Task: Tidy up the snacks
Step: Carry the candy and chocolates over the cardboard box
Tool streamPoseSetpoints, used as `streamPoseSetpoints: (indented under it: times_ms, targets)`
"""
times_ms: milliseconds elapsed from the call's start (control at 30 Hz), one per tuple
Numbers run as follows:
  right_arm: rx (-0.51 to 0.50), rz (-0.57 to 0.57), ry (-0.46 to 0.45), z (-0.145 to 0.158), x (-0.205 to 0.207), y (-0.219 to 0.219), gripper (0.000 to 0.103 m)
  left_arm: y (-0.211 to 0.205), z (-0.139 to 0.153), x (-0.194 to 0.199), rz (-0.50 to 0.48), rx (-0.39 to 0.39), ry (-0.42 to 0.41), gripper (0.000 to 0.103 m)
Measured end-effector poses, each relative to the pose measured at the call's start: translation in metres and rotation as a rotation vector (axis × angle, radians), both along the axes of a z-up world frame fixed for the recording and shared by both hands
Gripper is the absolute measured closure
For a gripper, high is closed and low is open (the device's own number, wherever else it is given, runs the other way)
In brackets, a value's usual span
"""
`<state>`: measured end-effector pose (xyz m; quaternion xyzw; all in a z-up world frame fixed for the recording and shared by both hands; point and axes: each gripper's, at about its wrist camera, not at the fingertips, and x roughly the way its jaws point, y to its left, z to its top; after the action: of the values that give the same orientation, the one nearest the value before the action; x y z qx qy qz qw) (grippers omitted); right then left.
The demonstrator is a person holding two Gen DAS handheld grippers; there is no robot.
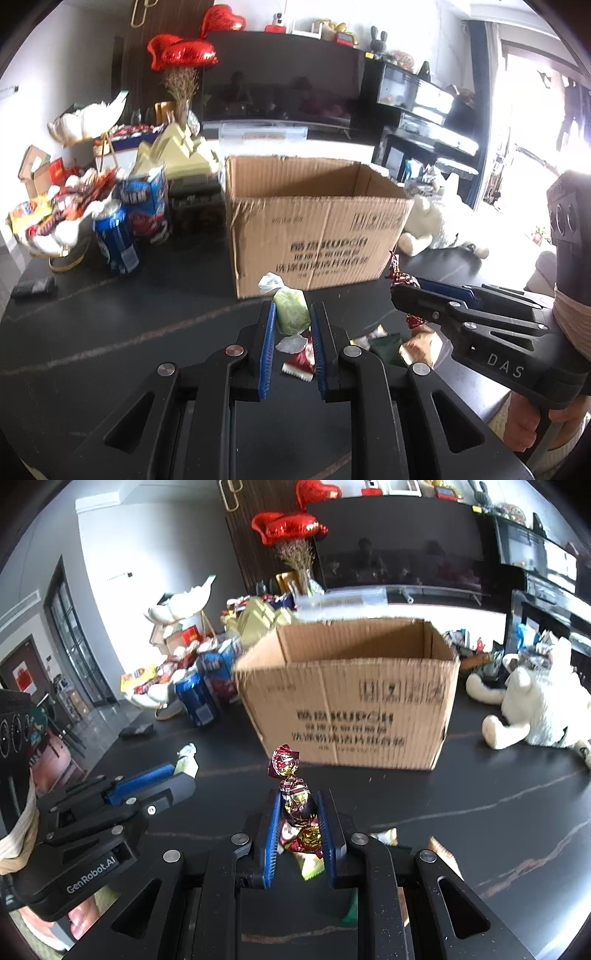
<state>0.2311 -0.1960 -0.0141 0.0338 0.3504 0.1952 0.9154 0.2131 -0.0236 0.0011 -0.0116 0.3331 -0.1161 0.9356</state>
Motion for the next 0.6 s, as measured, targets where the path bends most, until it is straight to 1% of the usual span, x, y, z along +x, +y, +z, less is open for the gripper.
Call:
streamPoseSetpoints:
  times_ms: [133, 400, 600]
  targets:
    - [0.008, -0.022, -0.027, 0.018, 0.008, -0.005, 0.082, -0.004, 0.018, 0.009, -0.01, 0.014, -0.034, 0.083]
    - [0.016, -0.052, -0.073, 0.054, 0.034, -0.013, 0.082, -0.014, 0.054, 0.036, -0.034, 0.041, -0.068, 0.083]
    - [0.015, -0.058, -0.076, 0.073, 0.059, -0.017, 0.082, -0.017, 0.074, 0.062, -0.042, 0.053, -0.084, 0.083]
